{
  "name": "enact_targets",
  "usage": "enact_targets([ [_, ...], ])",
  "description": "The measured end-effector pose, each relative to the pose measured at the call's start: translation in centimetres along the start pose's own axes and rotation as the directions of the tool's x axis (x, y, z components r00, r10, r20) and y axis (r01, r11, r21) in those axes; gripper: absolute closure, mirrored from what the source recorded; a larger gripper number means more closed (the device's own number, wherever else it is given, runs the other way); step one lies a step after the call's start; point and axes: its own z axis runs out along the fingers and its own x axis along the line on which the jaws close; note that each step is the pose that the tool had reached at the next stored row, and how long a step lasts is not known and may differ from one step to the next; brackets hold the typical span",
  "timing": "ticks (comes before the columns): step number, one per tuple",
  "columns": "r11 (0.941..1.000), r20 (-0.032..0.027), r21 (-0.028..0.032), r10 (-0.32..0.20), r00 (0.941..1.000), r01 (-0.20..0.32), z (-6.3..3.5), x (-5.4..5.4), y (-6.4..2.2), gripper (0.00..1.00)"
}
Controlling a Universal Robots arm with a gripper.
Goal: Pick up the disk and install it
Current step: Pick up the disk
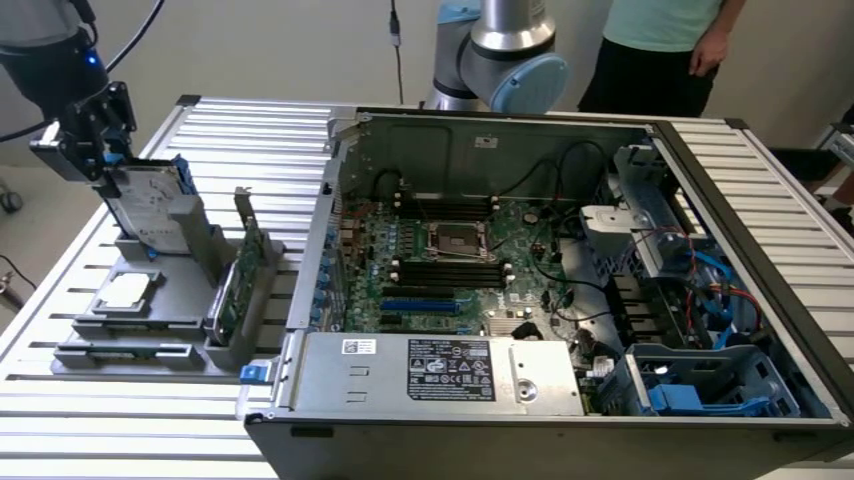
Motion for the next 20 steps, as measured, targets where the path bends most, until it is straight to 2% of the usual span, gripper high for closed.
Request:
enact_targets([
  [4,1.0000,-0.0003,-0.0001,0.000,1.0000,0.000,0.11,-0.01,0.00,0.47],
  [5,1.0000,-0.0004,0.0000,0.000,1.0000,0.000,0.13,-0.01,0.00,0.54],
  [15,1.0000,-0.0036,0.0000,0.000,1.0000,0.000,0.33,-0.01,-0.01,0.54],
  [20,1.0000,-0.0074,0.0000,0.000,1.0000,0.000,0.35,-0.02,0.00,0.56],
])
